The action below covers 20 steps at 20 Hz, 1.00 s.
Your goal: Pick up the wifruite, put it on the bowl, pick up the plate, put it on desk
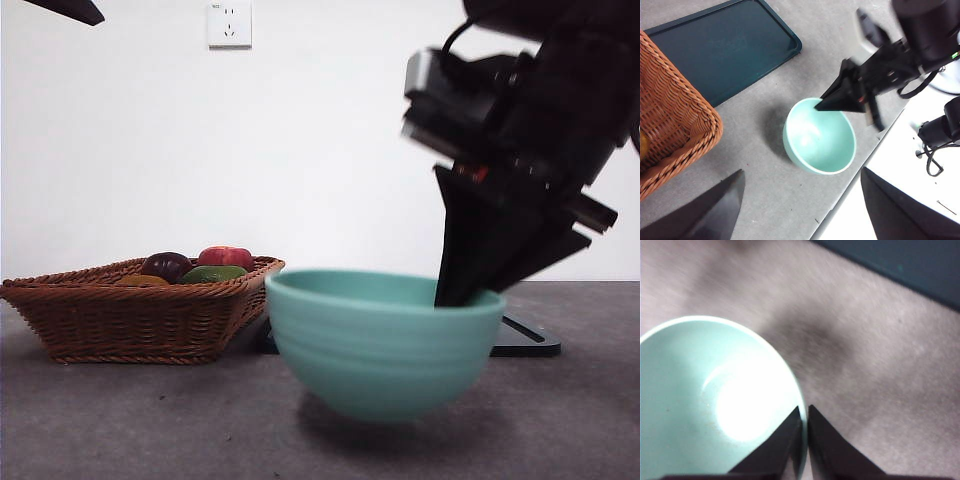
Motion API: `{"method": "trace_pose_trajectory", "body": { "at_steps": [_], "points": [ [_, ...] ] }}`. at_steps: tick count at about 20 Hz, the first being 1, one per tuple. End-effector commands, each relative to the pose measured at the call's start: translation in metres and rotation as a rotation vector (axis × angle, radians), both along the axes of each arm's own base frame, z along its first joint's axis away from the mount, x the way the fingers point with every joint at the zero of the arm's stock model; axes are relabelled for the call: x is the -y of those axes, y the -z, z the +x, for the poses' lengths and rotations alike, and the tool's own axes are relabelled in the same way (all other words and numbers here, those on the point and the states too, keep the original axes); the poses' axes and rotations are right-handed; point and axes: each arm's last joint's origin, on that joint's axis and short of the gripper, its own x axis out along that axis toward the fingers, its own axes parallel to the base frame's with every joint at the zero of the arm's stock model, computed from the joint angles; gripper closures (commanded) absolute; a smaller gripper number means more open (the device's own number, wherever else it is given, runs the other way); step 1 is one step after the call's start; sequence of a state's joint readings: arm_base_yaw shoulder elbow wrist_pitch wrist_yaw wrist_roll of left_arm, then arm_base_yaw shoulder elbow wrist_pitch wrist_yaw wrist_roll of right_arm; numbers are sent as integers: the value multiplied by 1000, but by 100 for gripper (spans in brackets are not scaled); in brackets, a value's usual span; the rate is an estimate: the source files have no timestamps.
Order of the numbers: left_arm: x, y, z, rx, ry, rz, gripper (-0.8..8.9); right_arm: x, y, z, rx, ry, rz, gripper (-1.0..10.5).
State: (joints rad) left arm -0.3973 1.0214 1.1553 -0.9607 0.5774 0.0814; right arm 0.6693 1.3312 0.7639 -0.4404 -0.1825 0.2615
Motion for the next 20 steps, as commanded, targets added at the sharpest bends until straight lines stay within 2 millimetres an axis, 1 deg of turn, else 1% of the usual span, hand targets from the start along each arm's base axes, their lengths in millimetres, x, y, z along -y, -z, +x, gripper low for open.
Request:
{"method": "trace_pose_trajectory", "body": {
  "at_steps": [1,6,10,11,12,13,14,15,17,20],
  "points": [
    [1,-4,1,21,16,-7,443,-5,6,2,-11,4,-13,935],
    [1,-4,1,21,16,-7,443,-8,16,5,-35,7,-50,936],
    [1,-4,1,22,16,-7,442,-9,18,6,-38,8,-53,928],
    [1,-4,1,21,16,-7,442,-9,17,5,-39,8,-54,890],
    [1,-4,1,22,16,-7,442,-9,16,5,-36,8,-51,808],
    [1,-4,1,22,16,-7,443,-8,15,5,-32,8,-48,752],
    [1,-4,1,22,16,-7,442,-8,11,5,-19,8,-37,705],
    [1,-4,1,21,16,-7,443,-8,7,4,-7,8,-26,700],
    [1,-4,1,22,16,-7,443,-5,-7,1,40,12,6,700],
    [1,-4,1,21,16,-7,442,1,-37,-5,124,27,51,700]
  ]
}}
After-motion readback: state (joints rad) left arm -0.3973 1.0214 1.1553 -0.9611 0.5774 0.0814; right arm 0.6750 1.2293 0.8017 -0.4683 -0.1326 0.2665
